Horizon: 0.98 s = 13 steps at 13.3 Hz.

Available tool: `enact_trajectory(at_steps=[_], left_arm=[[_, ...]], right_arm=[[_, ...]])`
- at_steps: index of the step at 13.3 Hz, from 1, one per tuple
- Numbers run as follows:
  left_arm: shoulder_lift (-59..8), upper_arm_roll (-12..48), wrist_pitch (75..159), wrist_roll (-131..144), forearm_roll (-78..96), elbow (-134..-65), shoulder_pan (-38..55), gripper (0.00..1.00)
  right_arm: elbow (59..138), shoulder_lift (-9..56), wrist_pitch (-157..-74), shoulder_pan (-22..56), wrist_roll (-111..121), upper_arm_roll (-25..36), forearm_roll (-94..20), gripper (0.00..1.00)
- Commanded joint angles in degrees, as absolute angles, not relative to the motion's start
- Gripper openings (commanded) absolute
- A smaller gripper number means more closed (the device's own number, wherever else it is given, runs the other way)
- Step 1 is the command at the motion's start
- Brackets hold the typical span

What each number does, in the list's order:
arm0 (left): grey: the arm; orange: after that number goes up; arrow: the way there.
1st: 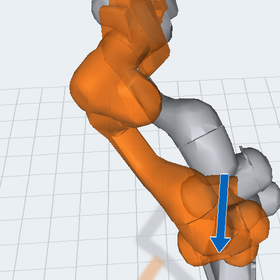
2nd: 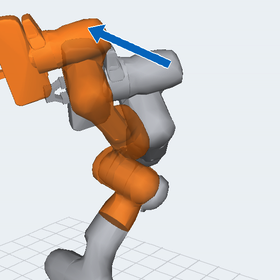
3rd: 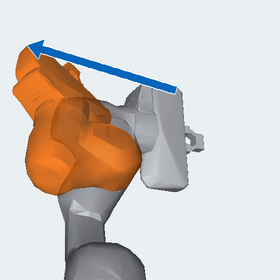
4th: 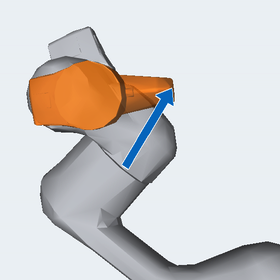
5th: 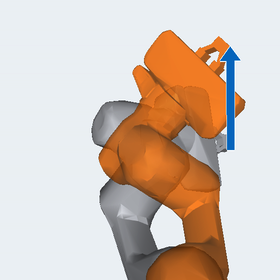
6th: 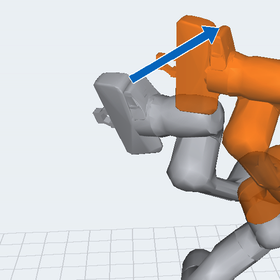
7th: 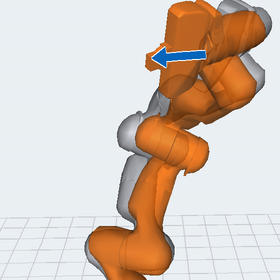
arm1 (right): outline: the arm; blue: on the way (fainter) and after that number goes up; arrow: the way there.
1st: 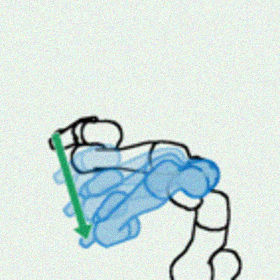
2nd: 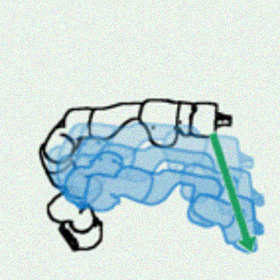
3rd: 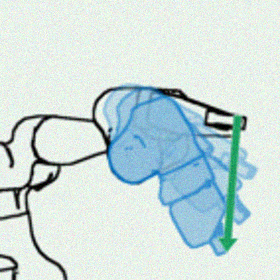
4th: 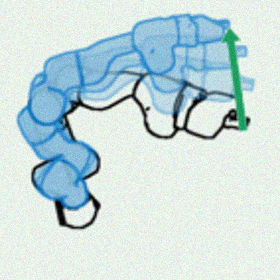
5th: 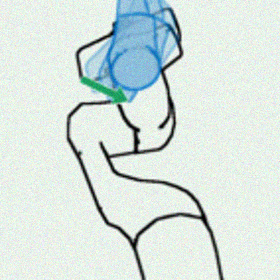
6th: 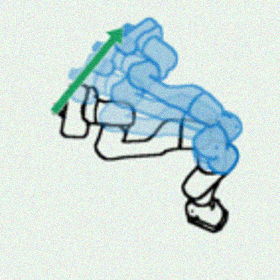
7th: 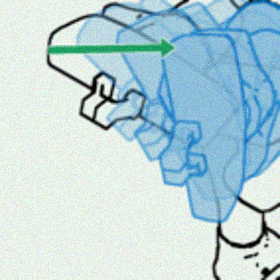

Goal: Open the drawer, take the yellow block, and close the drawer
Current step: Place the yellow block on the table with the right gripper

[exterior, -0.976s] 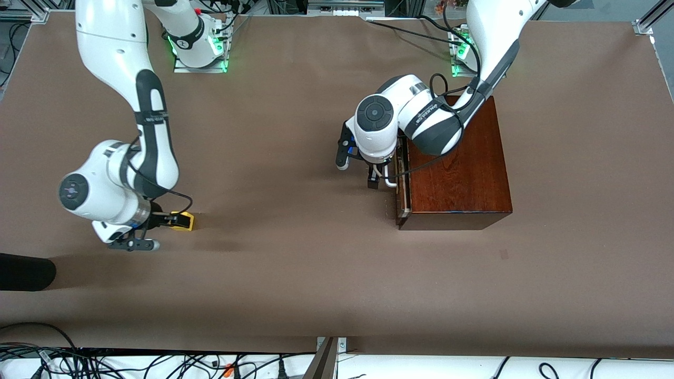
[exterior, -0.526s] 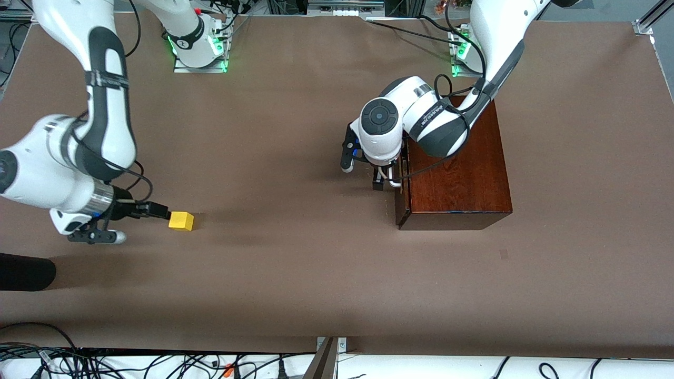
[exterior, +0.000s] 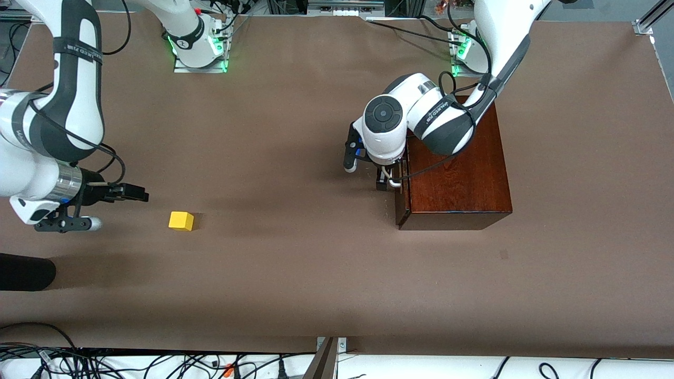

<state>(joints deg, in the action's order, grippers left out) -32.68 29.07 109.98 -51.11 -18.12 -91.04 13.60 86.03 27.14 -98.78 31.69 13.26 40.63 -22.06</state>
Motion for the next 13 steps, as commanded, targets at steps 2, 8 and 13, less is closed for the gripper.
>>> enact_trajectory(at_steps=[2, 8, 13], left_arm=[[-30.1, 29.4, 108.9, -51.1, -14.7, -90.4, 13.4, 1.00], [-24.3, 29.2, 100.5, -33.3, -2.0, -86.1, 9.0, 1.00], [-23.6, 28.0, 81.8, -15.3, -3.2, -73.2, 6.0, 1.00]], right_arm=[[86.0, 20.0, -95.2, 33.3, 7.8, 39.5, -12.5, 1.00], [90.3, 9.2, -93.7, 18.5, 4.1, 19.2, -3.0, 1.00], [93.0, 4.7, -94.3, 2.6, 4.0, 4.0, -0.7, 1.00]])
